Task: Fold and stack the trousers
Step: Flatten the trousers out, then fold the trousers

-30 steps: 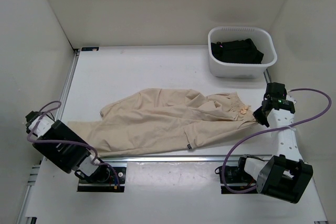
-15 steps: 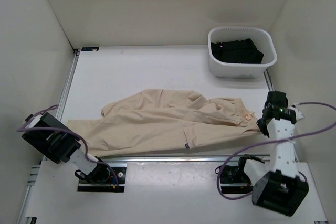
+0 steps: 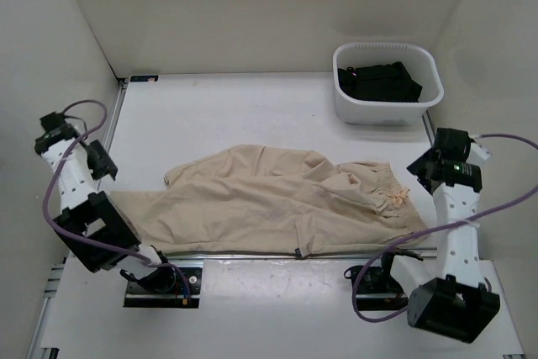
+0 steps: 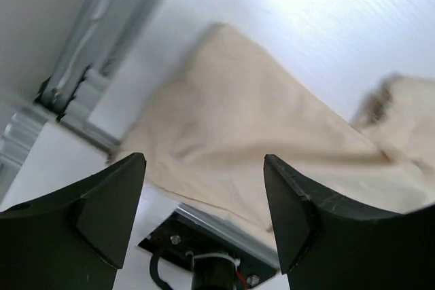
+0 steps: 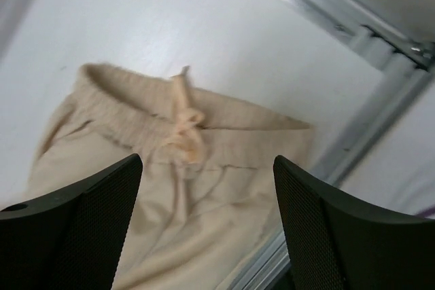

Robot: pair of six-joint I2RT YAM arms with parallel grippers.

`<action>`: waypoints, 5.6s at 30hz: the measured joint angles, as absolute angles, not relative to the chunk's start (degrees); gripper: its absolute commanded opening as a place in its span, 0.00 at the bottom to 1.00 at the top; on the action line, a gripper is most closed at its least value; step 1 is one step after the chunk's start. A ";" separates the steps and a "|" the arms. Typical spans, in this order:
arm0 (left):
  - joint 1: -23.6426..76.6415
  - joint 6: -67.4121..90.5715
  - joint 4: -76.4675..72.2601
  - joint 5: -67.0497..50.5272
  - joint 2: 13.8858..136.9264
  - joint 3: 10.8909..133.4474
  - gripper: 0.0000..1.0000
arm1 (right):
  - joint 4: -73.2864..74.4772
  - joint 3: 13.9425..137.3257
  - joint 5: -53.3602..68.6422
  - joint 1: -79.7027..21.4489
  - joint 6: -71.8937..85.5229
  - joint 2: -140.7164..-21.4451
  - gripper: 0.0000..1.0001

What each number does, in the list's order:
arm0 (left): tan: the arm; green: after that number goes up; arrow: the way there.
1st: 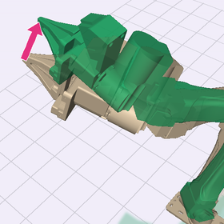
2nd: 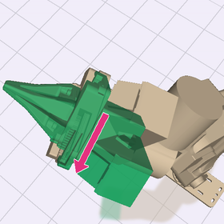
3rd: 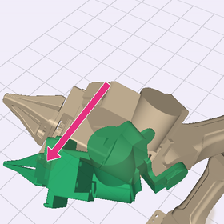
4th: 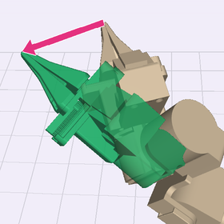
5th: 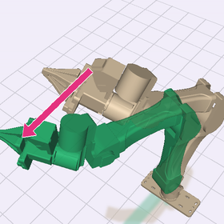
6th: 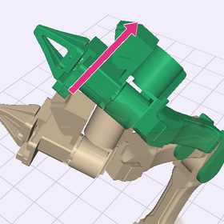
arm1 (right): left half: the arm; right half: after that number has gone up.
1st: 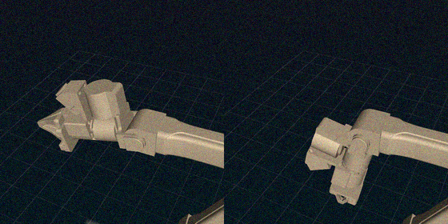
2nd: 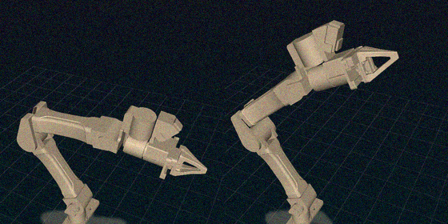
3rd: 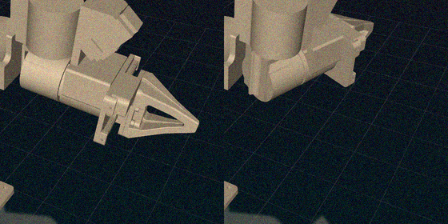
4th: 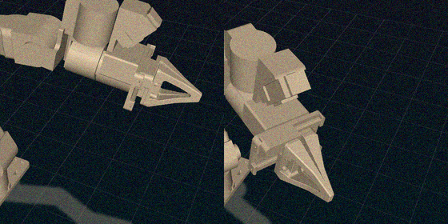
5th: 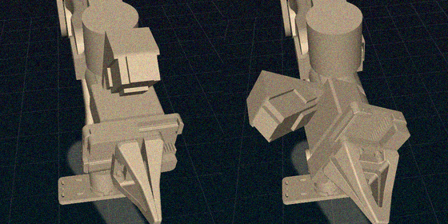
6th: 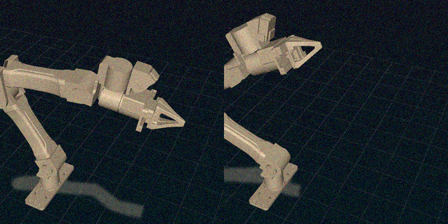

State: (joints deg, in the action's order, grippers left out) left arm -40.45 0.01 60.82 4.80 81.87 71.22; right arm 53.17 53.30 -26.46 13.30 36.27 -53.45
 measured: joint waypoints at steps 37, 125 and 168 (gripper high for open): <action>1.96 -0.01 49.95 17.10 111.50 83.83 0.14 | 34.98 67.42 -13.56 5.48 45.95 -104.31 0.00; -45.30 0.45 50.52 5.28 72.20 68.23 0.16 | 58.08 57.60 -1.89 21.74 38.83 -61.89 0.00; -47.55 -0.01 47.24 12.67 67.00 61.87 0.18 | 54.50 47.57 -0.60 -17.85 33.30 -63.70 0.76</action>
State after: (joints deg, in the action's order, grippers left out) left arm -47.55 -0.01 47.24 12.67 67.00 61.87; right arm 54.50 47.57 -0.60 -17.85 33.30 -63.70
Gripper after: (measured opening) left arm 0.181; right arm 0.756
